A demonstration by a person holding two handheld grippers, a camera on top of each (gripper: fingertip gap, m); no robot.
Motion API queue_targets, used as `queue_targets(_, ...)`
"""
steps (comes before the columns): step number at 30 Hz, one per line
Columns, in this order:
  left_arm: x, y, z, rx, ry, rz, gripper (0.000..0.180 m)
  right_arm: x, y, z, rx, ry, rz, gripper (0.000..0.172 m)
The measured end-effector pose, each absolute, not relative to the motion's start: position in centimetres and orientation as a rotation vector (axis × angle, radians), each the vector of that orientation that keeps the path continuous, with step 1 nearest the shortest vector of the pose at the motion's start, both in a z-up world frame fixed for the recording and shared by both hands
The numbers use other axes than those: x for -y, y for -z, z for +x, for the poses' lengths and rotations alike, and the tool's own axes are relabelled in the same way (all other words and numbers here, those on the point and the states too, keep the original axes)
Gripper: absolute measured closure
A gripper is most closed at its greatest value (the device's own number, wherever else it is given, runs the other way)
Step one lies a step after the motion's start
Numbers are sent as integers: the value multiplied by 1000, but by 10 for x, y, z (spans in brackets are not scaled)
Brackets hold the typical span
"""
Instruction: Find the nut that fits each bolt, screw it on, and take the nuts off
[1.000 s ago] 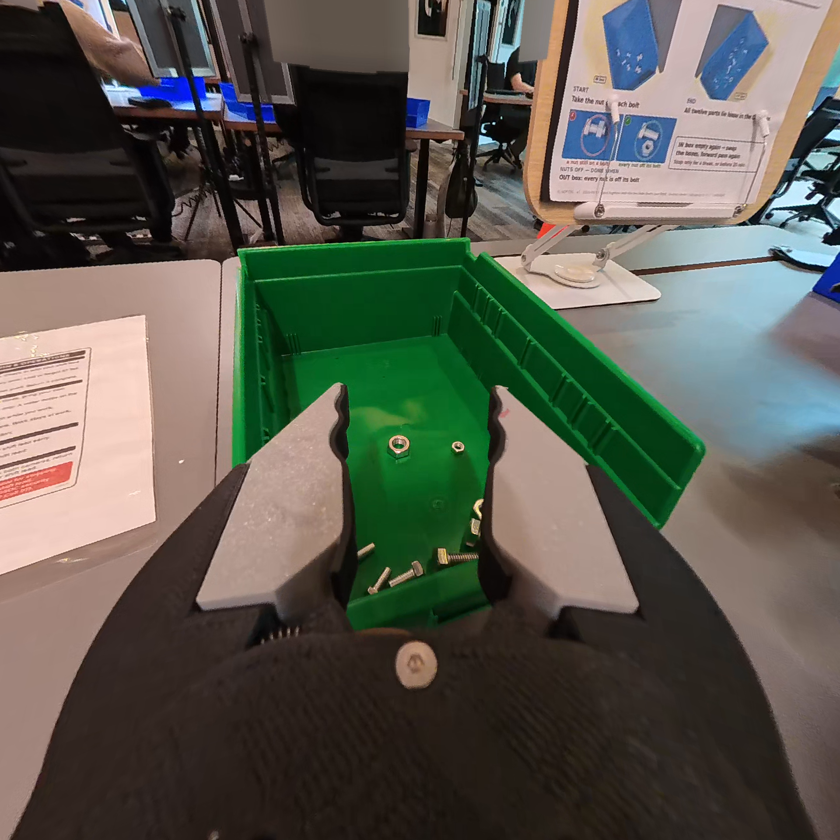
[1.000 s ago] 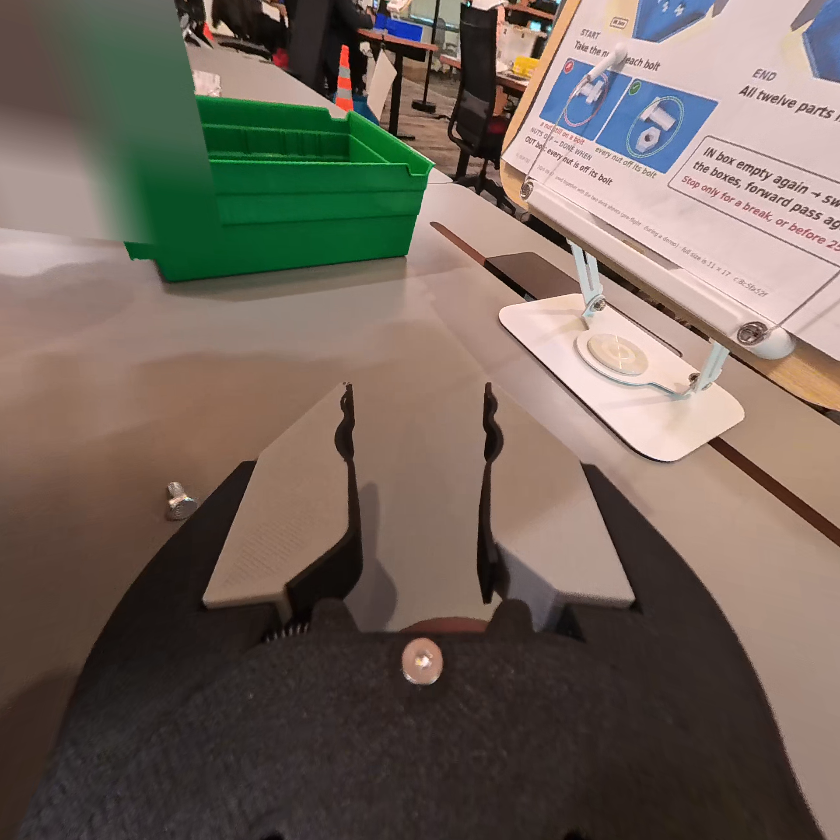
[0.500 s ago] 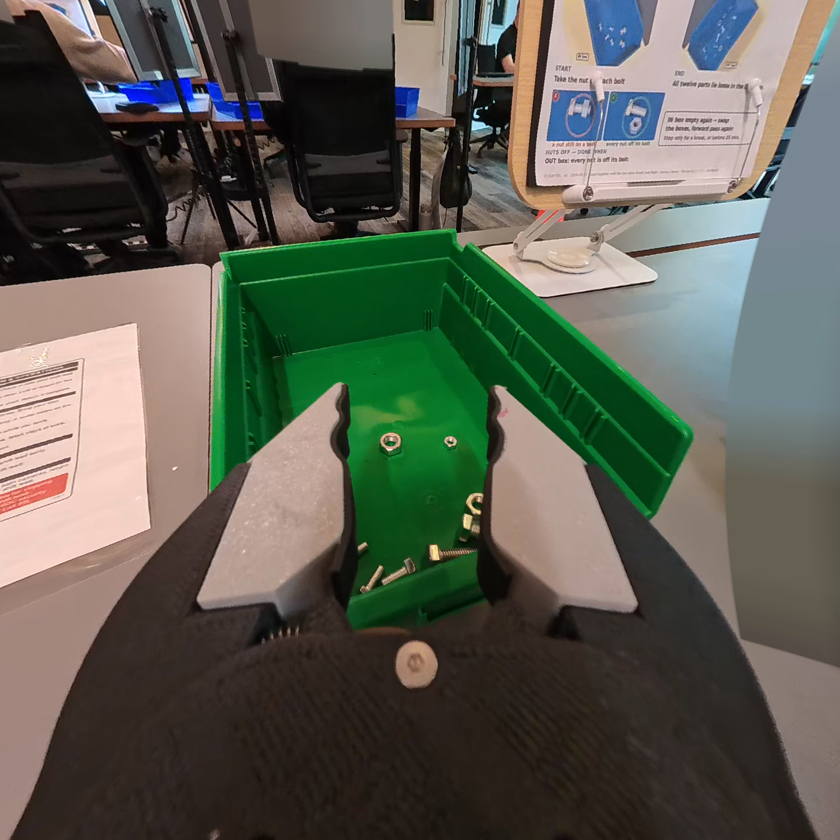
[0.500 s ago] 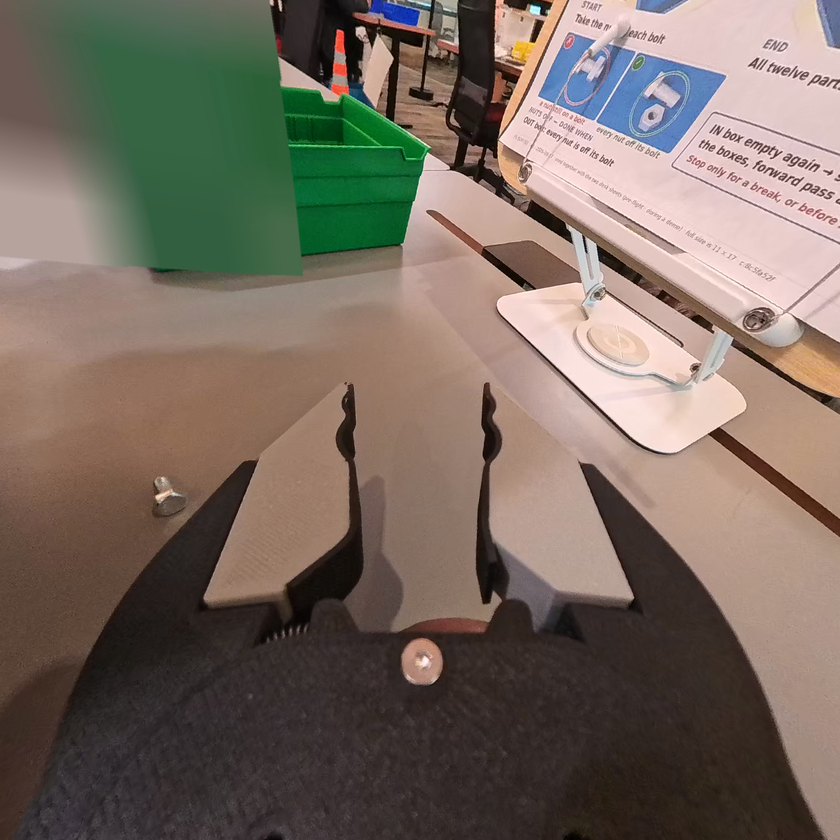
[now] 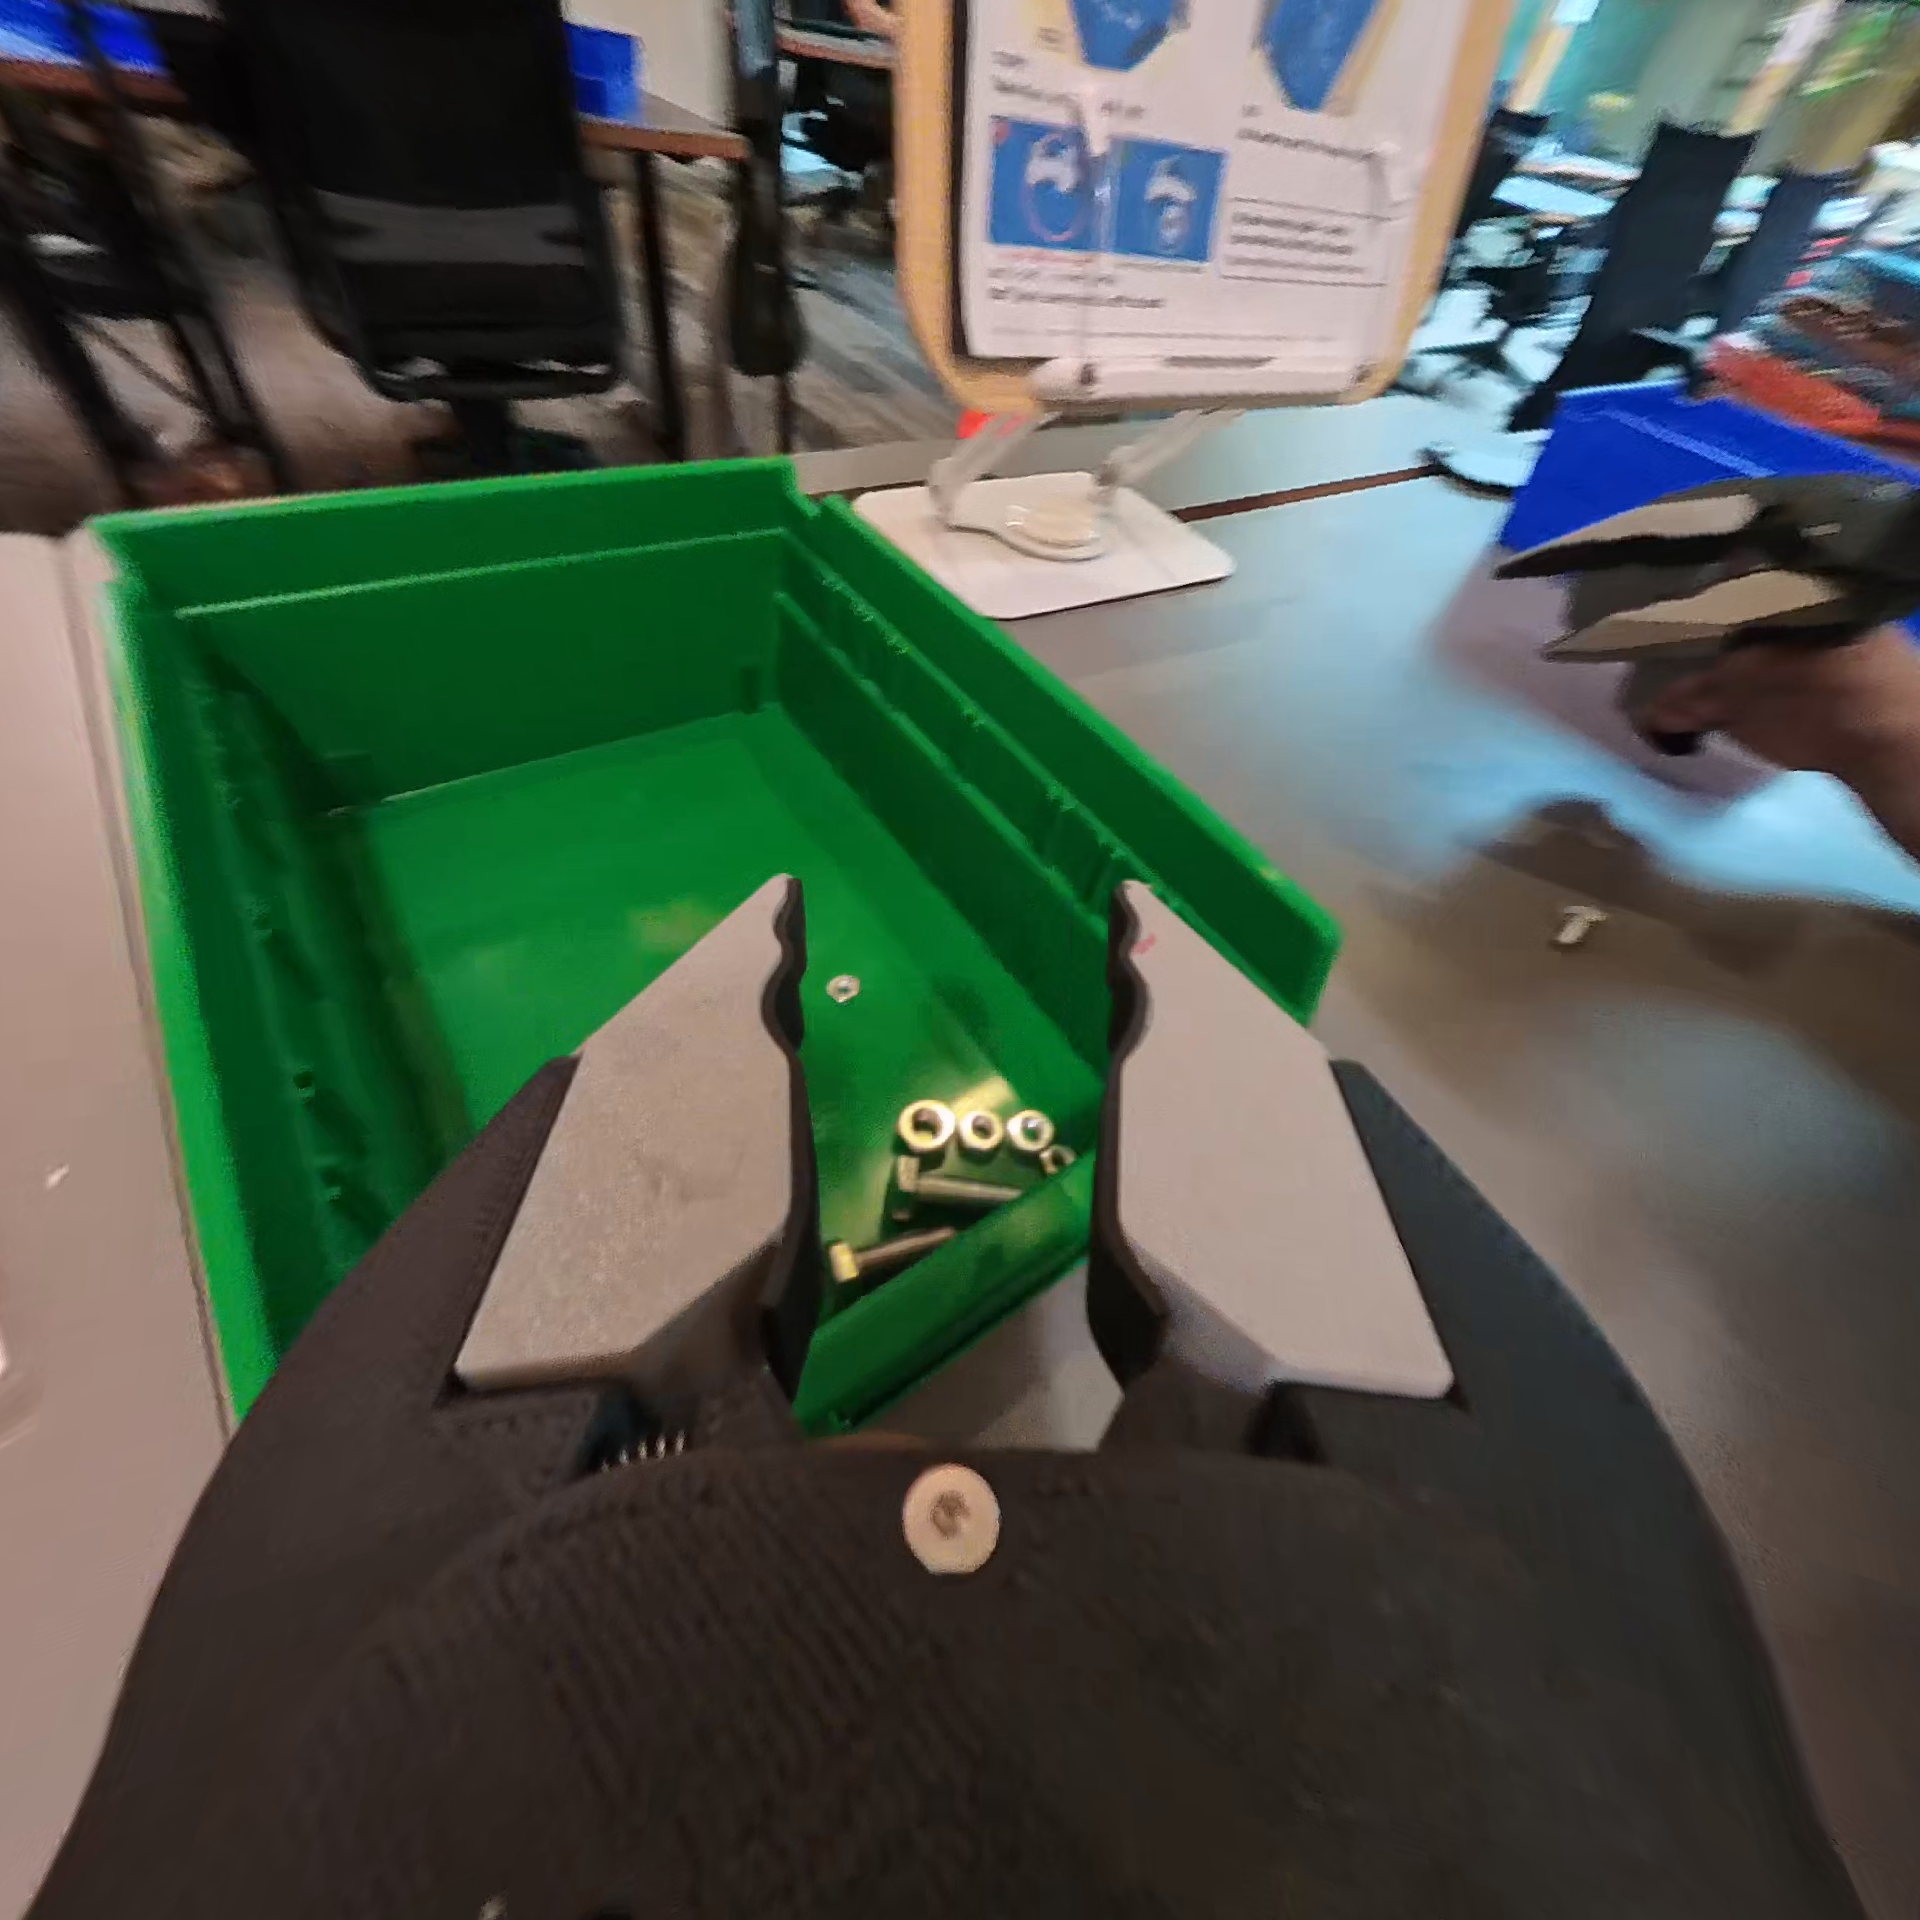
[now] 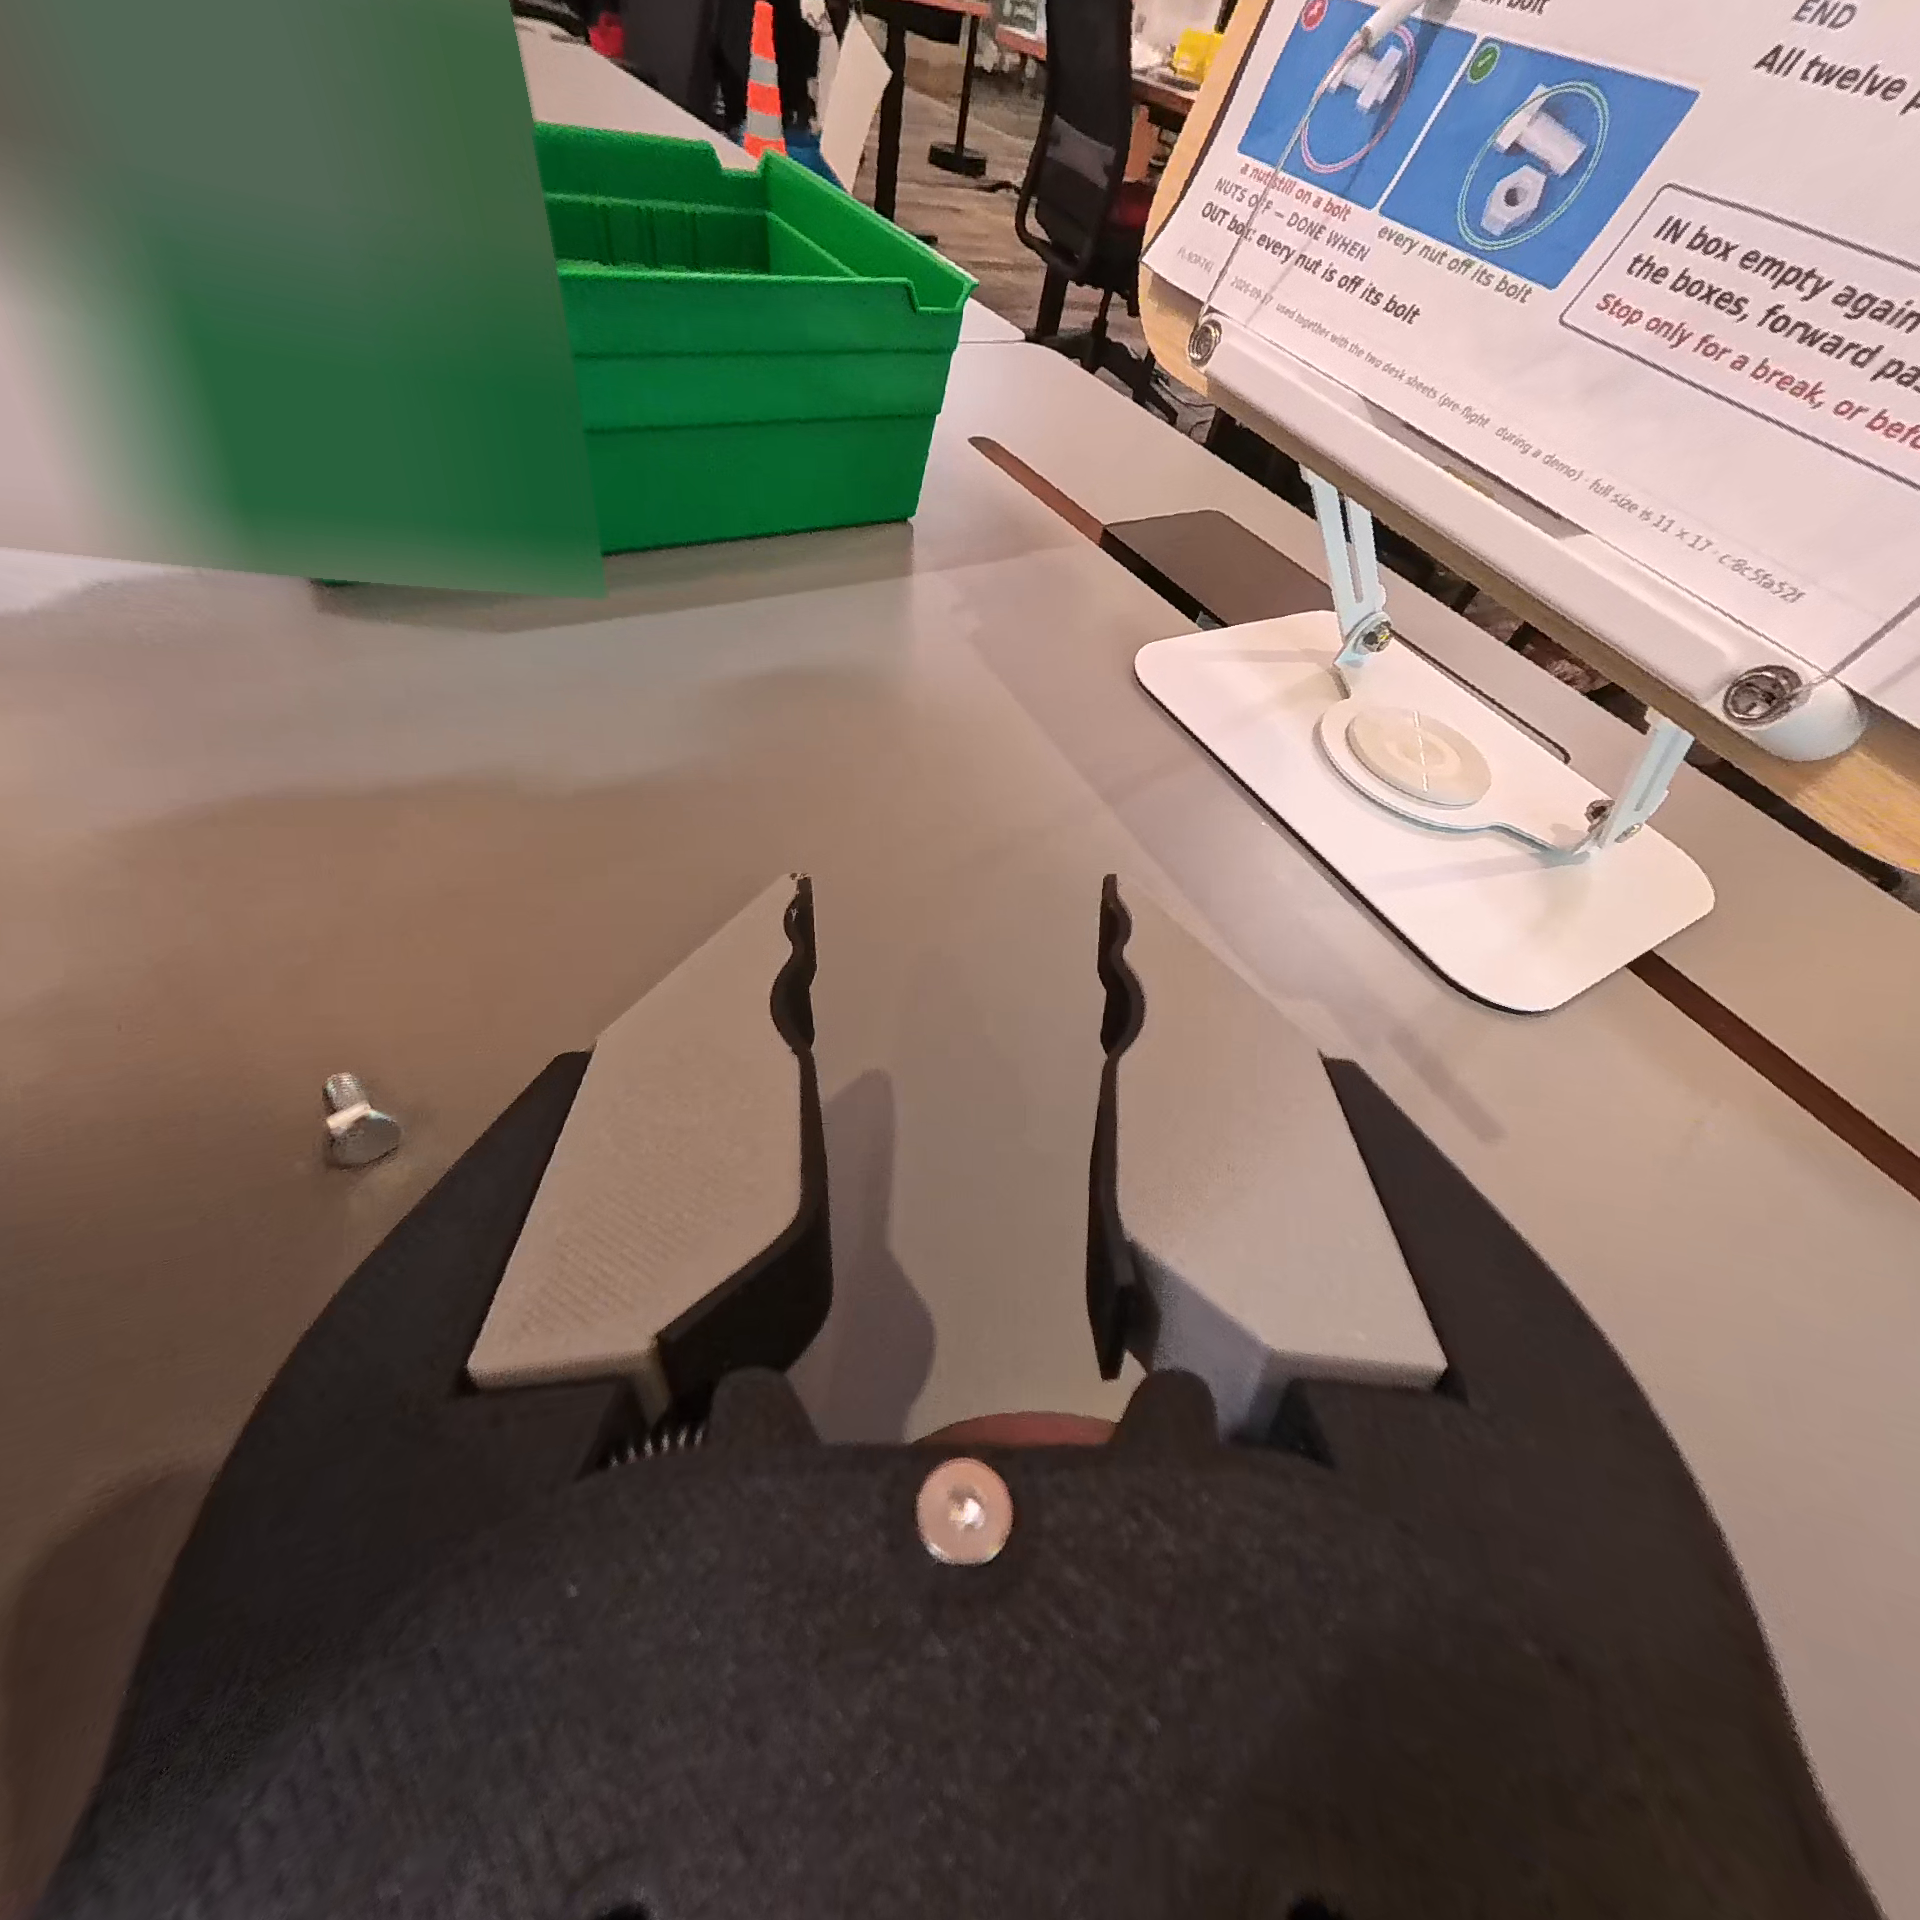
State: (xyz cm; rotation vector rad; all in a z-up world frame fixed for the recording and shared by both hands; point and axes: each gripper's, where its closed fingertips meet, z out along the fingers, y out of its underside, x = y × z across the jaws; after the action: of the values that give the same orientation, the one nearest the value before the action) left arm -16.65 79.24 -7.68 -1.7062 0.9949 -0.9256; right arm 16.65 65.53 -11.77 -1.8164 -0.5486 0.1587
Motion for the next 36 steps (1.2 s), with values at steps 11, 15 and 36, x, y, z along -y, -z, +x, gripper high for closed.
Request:
queue_targets(11,-783,33,-156,-1438,1122,-1526,132,-651,111,163,547,-185,-1793,120)
queue_targets(15,-788,62,-154,-1672,1011,-1540,132,-651,109,164,533,-205,-1786,120)
queue_targets(36,-772,139,-138,-2153,640,-1558,132,-644,100,151,569,-229,-1754,120)
